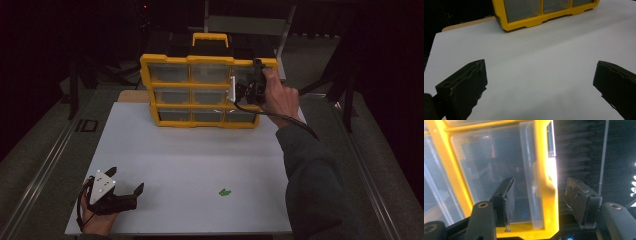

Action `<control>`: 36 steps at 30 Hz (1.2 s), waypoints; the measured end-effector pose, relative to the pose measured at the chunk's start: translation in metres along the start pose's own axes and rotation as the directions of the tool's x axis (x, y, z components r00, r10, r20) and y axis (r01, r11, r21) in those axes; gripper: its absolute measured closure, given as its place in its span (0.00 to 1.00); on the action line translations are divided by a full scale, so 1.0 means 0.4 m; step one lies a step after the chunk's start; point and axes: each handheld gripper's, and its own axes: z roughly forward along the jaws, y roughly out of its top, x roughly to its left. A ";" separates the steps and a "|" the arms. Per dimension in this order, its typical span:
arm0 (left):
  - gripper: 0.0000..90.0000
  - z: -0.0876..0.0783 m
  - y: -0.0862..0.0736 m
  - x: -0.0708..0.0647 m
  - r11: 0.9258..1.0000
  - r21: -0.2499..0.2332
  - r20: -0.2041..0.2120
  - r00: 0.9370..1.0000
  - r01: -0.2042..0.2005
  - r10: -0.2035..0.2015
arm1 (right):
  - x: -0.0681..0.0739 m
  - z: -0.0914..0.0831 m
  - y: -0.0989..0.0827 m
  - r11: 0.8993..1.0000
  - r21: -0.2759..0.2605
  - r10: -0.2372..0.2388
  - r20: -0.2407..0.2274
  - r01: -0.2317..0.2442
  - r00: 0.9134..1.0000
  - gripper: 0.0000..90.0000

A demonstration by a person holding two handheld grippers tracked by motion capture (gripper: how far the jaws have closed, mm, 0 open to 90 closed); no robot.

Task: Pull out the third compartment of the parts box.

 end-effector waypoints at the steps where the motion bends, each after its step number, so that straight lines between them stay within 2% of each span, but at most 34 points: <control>1: 0.00 0.001 0.000 0.000 1.000 0.000 0.002 1.000 0.001 -0.001 | -0.002 0.000 0.002 1.000 0.001 -0.002 0.005 0.002 1.000 0.46; 5: 0.00 0.000 0.000 -0.001 1.000 0.000 0.004 1.000 -0.003 0.003 | -0.004 0.007 0.005 1.000 0.012 -0.025 0.011 0.025 1.000 0.47; 8: 0.00 0.001 0.000 0.000 1.000 0.000 0.003 1.000 0.001 -0.001 | -0.006 0.009 0.003 1.000 0.017 -0.018 0.018 0.017 1.000 0.48; 13: 0.00 0.001 0.000 -0.002 1.000 0.002 0.004 1.000 -0.002 0.002 | 0.003 0.016 0.000 0.999 0.018 -0.037 0.024 0.036 0.999 0.49; 28: 0.00 0.003 0.000 -0.001 1.000 0.006 0.003 1.000 -0.002 0.002 | 0.012 0.024 -0.004 0.996 0.019 -0.087 0.047 0.086 0.995 0.65; 36: 0.00 0.002 0.000 -0.001 1.000 0.005 0.003 1.000 -0.001 0.001 | 0.020 0.025 -0.007 0.994 0.030 -0.107 0.066 0.105 0.992 0.67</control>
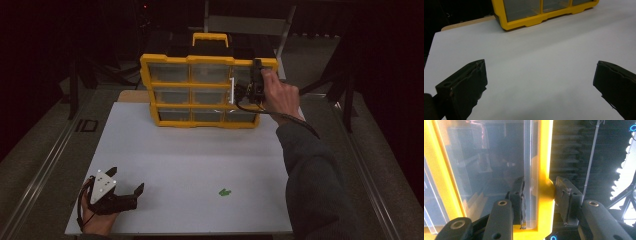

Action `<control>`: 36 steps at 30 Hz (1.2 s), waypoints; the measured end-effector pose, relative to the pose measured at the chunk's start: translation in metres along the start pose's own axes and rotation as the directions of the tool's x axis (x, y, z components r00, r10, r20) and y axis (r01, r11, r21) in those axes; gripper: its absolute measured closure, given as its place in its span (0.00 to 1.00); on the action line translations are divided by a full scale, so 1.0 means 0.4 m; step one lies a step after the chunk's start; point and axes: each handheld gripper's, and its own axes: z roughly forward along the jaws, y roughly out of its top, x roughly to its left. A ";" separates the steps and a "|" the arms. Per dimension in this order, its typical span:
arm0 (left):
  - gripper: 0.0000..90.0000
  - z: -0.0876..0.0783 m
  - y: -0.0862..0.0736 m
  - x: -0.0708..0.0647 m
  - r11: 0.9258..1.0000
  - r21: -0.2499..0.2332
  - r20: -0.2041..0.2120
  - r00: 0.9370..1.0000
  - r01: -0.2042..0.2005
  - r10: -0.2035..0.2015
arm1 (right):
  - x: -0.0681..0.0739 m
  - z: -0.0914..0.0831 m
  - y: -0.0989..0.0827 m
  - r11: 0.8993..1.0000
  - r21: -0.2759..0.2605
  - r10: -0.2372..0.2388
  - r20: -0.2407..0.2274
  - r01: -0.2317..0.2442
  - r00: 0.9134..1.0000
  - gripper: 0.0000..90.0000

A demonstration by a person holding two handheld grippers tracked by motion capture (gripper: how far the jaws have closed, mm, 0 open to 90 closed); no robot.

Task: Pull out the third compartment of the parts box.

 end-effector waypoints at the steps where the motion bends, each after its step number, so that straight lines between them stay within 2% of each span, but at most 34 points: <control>1: 0.00 0.000 0.000 0.000 1.000 0.000 0.001 1.000 0.000 0.000 | 0.000 0.000 0.000 1.000 0.000 0.000 0.000 0.000 1.000 0.67; 12: 0.00 0.000 0.000 0.000 1.000 -0.001 0.002 1.000 0.000 0.000 | 0.002 -0.016 -0.004 1.000 -0.016 -0.016 0.011 0.016 1.000 0.69; 17: 0.00 0.000 0.000 -0.001 1.000 0.000 0.003 1.000 -0.005 0.005 | -0.002 -0.030 -0.006 1.000 -0.023 -0.016 -0.017 0.016 1.000 0.74; 24: 0.00 0.001 0.000 -0.002 1.000 0.000 0.005 1.000 -0.005 0.005 | -0.003 -0.041 -0.009 0.998 -0.039 -0.042 -0.058 0.040 0.997 0.80; 31: 0.00 0.001 0.000 -0.002 1.000 0.000 0.005 1.000 -0.005 0.005 | -0.014 -0.038 -0.002 0.998 -0.035 -0.054 -0.107 0.051 0.993 0.80; 36: 0.00 0.000 0.000 -0.001 1.000 0.000 0.004 1.000 -0.005 0.005 | -0.017 -0.034 -0.002 0.998 -0.027 -0.052 -0.126 0.049 0.991 0.81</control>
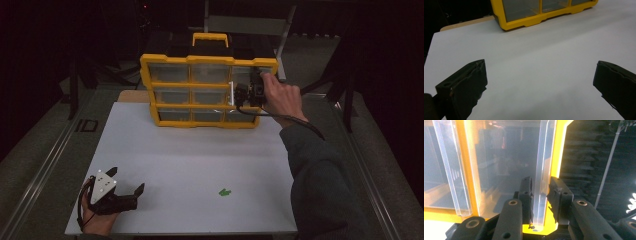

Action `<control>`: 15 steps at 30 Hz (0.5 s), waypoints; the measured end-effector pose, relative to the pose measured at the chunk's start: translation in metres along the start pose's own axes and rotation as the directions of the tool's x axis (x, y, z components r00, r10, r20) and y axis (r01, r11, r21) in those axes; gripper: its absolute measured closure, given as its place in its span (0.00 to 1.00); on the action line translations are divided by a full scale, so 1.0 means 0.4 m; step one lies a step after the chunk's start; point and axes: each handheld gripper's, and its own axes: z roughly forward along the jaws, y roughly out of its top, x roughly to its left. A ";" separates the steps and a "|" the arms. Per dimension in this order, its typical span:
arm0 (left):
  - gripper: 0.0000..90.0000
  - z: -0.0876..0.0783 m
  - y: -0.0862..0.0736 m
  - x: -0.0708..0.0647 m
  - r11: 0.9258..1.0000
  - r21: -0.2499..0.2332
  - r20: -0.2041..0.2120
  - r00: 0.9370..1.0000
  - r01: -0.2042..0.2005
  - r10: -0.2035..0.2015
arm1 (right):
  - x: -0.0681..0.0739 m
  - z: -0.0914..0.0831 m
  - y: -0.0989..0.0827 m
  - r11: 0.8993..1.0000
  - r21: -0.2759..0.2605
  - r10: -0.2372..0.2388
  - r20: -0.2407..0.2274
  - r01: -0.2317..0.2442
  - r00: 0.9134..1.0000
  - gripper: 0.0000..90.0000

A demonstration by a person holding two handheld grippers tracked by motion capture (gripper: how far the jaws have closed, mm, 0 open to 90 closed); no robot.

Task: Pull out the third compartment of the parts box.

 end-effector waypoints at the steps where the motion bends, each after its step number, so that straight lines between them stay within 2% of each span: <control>1: 0.00 0.000 0.000 0.000 1.000 0.000 0.001 1.000 0.000 0.000 | -0.001 0.001 -0.002 1.000 0.004 0.005 0.004 -0.005 1.000 0.81; 7: 0.00 0.001 0.000 -0.001 1.000 0.001 0.002 1.000 0.001 -0.001 | -0.005 0.005 -0.006 1.000 0.008 0.005 -0.004 -0.005 1.000 0.86; 15: 0.00 0.001 0.000 -0.001 1.000 0.001 0.002 1.000 0.002 -0.002 | -0.007 0.006 -0.006 1.000 0.008 0.003 -0.003 -0.003 1.000 0.87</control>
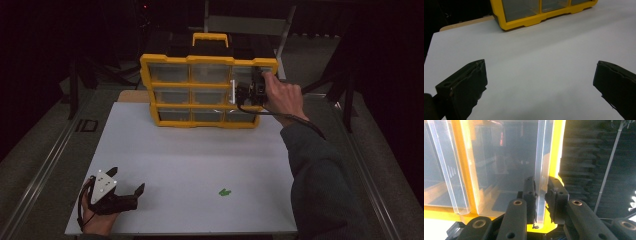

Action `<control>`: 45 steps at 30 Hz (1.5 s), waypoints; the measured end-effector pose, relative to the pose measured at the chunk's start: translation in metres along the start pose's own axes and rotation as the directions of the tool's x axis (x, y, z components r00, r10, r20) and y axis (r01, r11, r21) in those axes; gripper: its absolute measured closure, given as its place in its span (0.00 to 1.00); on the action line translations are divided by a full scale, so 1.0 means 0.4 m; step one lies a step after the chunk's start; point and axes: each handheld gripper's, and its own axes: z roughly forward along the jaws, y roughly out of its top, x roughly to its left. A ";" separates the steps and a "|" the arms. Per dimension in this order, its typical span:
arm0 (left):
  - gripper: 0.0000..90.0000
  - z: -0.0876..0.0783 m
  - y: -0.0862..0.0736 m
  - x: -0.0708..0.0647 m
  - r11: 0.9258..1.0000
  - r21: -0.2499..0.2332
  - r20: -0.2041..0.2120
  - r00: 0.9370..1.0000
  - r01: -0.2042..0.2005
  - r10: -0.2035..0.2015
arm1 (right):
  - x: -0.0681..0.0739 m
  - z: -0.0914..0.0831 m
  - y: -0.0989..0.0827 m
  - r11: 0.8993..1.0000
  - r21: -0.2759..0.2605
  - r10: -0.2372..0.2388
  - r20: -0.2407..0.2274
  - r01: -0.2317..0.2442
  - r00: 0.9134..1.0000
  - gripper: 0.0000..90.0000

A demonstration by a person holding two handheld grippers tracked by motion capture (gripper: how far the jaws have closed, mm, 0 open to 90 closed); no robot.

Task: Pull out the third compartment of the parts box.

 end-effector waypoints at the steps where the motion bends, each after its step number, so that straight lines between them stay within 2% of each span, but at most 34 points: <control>1: 0.00 0.001 0.000 0.000 1.000 0.001 -0.001 1.000 0.001 -0.001 | 0.000 0.000 0.000 1.000 0.001 -0.001 0.000 0.001 1.000 0.87; 17: 0.00 0.001 0.000 0.000 1.000 0.002 -0.001 1.000 0.001 -0.001 | 0.002 -0.023 -0.001 1.000 -0.002 -0.007 -0.008 0.007 1.000 0.87; 26: 0.00 0.003 -0.001 -0.001 1.000 0.007 0.001 1.000 -0.003 0.003 | 0.008 -0.054 -0.008 1.000 -0.016 0.001 -0.002 -0.001 1.000 0.87; 45: 0.00 0.004 -0.001 -0.001 1.000 0.007 0.003 1.000 -0.006 0.006 | 0.007 -0.105 -0.012 1.000 -0.022 -0.018 -0.011 0.018 1.000 0.87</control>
